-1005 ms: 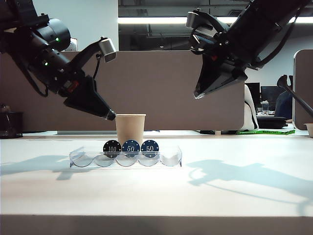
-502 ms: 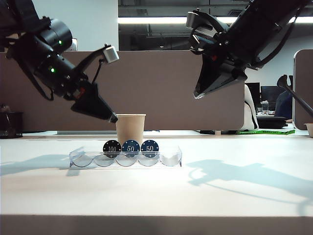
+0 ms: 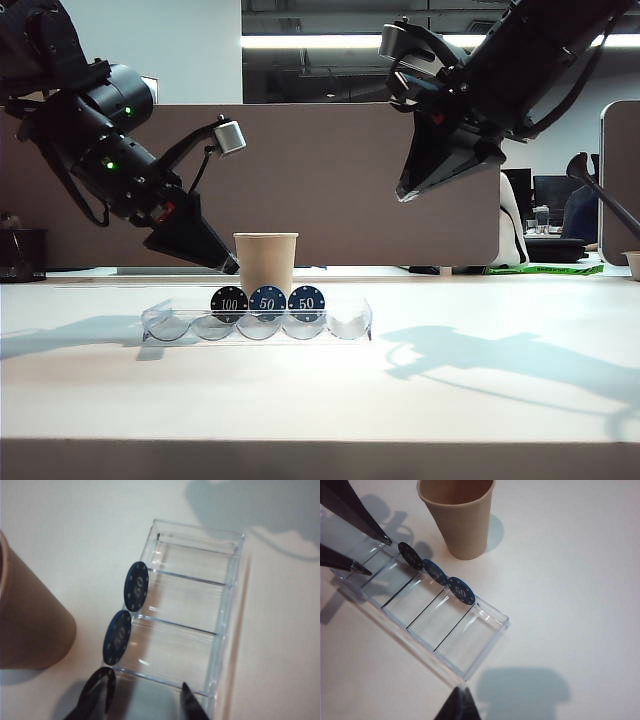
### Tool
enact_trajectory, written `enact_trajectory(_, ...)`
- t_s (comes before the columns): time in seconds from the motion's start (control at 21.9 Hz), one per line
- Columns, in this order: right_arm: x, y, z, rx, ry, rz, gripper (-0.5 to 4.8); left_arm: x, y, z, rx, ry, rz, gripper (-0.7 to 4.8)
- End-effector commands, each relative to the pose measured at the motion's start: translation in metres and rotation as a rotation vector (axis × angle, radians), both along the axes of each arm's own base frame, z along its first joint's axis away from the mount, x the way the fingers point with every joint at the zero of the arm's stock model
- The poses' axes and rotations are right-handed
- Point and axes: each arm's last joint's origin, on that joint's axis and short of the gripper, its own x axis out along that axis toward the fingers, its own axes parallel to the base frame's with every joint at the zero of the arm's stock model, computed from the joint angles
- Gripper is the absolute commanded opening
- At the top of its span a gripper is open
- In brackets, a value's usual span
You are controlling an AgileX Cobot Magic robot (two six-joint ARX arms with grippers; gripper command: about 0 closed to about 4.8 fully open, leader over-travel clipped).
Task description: Pick up the chip with the greater value and put it into the paper cup.
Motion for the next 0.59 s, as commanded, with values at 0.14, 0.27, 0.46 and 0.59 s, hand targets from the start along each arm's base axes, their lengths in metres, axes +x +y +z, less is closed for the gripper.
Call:
enact_trajectory(0.14, 0.0004, 0.0006, 0.0032, 0.008, -0.017, 0.004, -0.01, 0.0038, 0.0000, 0.0007, 0.007, -0.029, 0.015, 1.93)
enact_trajectory(0.27, 0.0004, 0.0006, 0.0032, 0.008, -0.017, 0.004, -0.01, 0.0058, 0.0017, 0.0018, 0.004, -0.049, 0.022, 1.93)
enact_trajectory(0.46, 0.0004, 0.0006, 0.0032, 0.008, -0.017, 0.004, -0.01, 0.0076, 0.0052, 0.0025, -0.003, -0.052, 0.039, 1.93)
enact_trajectory(0.59, 0.0004, 0.0006, 0.0032, 0.008, -0.017, 0.004, -0.01, 0.0086, 0.0053, 0.0033, -0.007, -0.063, 0.043, 1.92)
